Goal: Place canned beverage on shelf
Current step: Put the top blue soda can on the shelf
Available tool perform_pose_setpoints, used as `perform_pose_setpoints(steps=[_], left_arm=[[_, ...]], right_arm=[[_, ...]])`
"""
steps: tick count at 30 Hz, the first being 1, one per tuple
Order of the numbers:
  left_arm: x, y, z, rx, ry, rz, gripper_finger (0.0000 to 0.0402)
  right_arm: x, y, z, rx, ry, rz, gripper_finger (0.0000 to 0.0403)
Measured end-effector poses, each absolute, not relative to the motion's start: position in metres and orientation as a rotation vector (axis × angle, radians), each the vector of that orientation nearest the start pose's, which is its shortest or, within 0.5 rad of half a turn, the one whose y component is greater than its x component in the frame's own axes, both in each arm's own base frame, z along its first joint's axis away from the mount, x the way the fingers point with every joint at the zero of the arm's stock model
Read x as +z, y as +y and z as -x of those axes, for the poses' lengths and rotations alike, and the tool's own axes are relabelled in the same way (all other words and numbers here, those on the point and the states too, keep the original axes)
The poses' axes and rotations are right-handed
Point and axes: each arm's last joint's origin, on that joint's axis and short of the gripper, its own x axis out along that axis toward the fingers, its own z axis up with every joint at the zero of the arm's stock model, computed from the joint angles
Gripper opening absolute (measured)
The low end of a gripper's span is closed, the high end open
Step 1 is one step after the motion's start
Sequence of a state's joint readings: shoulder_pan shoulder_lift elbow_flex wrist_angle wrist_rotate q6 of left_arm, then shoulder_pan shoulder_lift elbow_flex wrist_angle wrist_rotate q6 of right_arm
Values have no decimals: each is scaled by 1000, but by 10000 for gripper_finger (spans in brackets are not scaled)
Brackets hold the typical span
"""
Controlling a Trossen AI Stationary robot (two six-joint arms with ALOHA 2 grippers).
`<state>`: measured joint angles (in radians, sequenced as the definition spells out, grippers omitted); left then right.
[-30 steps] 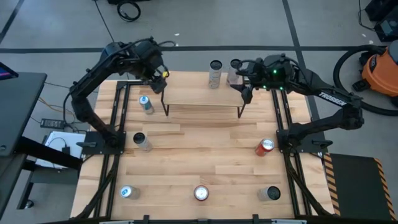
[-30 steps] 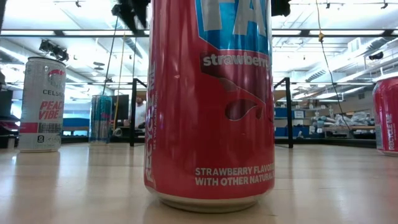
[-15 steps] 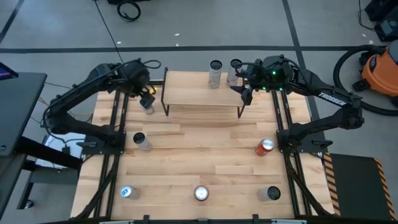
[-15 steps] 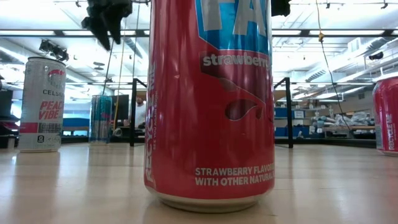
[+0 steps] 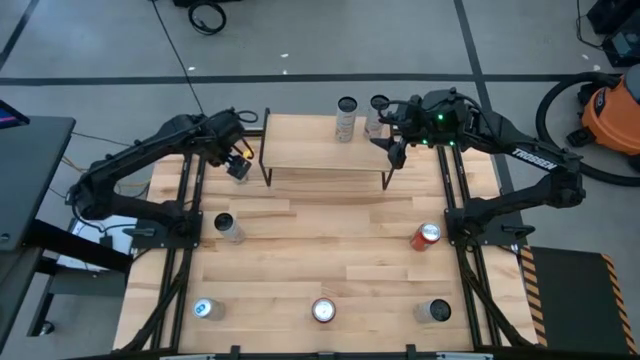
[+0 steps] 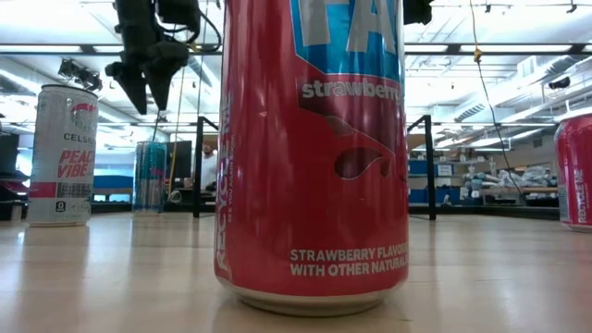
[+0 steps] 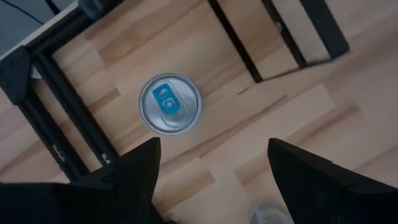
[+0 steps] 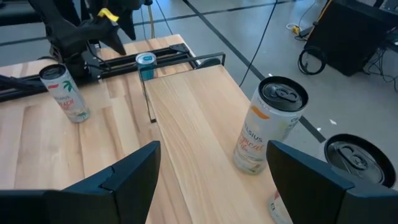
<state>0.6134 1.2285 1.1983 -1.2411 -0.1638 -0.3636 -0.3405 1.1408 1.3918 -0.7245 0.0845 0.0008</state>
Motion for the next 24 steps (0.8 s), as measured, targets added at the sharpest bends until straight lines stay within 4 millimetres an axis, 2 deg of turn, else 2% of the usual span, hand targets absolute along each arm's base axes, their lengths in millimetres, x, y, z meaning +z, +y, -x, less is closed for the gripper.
perform_pose_setpoints(steps=[14, 20, 24], left_arm=[[307, 151, -153, 1011, 1081, 667, 298], [305, 155, -158, 977, 1055, 688, 298], [298, 159, -163, 974, 1103, 700, 298]], right_arm=[[414, -74, -203, -414, 526, -65, 302], [414, -74, -203, -413, 528, -59, 302], [414, -74, -203, -409, 530, -48, 302]])
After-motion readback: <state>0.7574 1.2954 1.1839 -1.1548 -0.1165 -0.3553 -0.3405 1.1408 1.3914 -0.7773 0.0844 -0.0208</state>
